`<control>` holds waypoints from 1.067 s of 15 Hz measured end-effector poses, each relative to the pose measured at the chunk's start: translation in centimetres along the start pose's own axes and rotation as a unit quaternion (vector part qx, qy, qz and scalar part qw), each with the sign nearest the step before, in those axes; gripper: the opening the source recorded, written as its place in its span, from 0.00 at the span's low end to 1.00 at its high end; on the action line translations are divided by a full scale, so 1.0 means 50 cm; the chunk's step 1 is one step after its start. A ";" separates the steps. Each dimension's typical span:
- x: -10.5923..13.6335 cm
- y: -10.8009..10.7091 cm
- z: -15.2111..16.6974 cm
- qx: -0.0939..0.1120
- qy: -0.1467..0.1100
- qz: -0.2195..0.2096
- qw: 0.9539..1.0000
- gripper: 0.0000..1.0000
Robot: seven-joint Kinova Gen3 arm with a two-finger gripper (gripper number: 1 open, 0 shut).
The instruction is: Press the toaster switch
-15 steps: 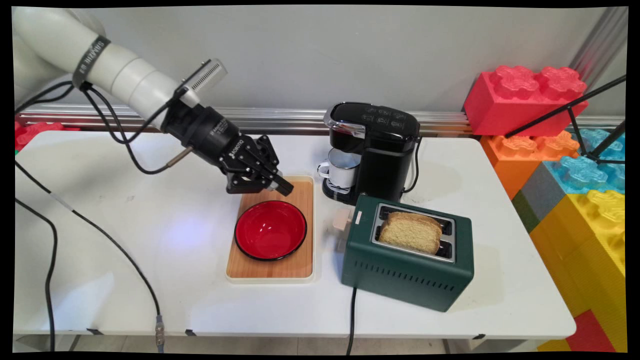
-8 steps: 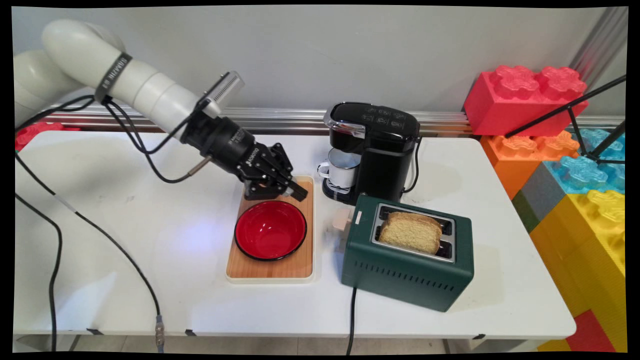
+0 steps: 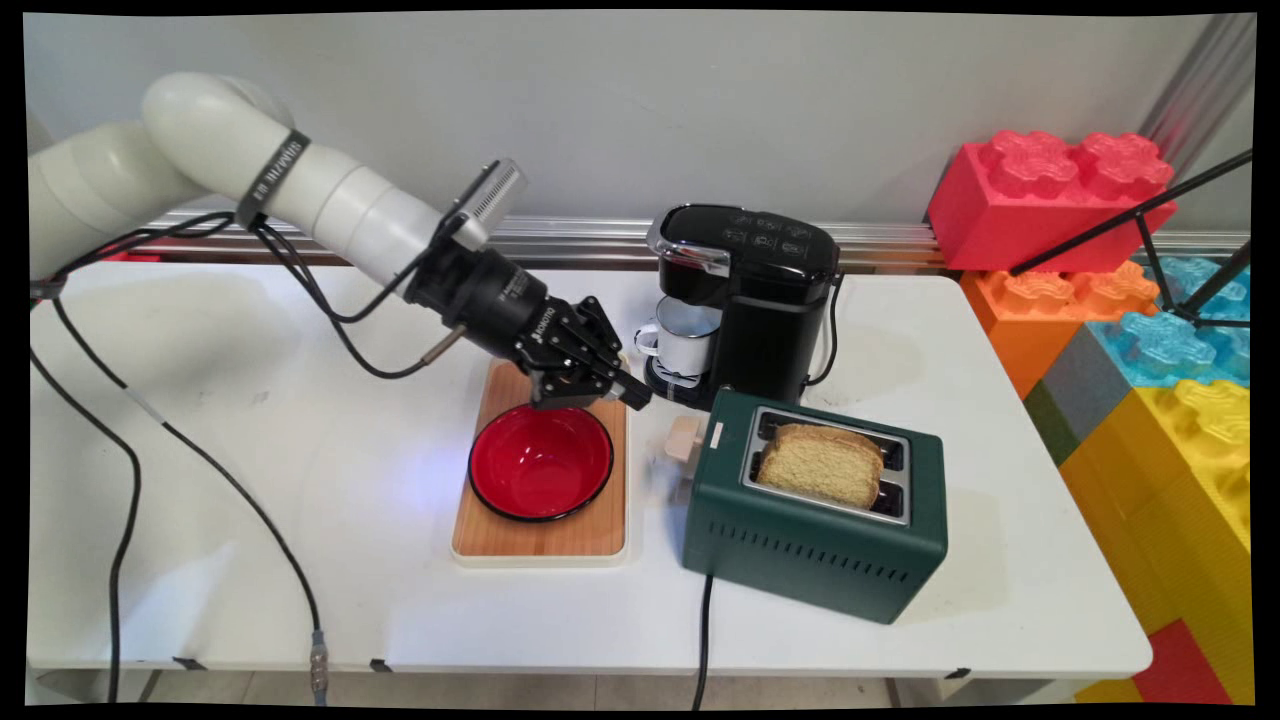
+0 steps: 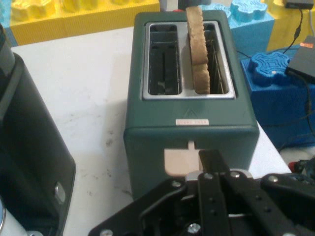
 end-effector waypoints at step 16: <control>-0.025 -0.019 0.091 -0.006 0.016 -0.008 1.000 0.00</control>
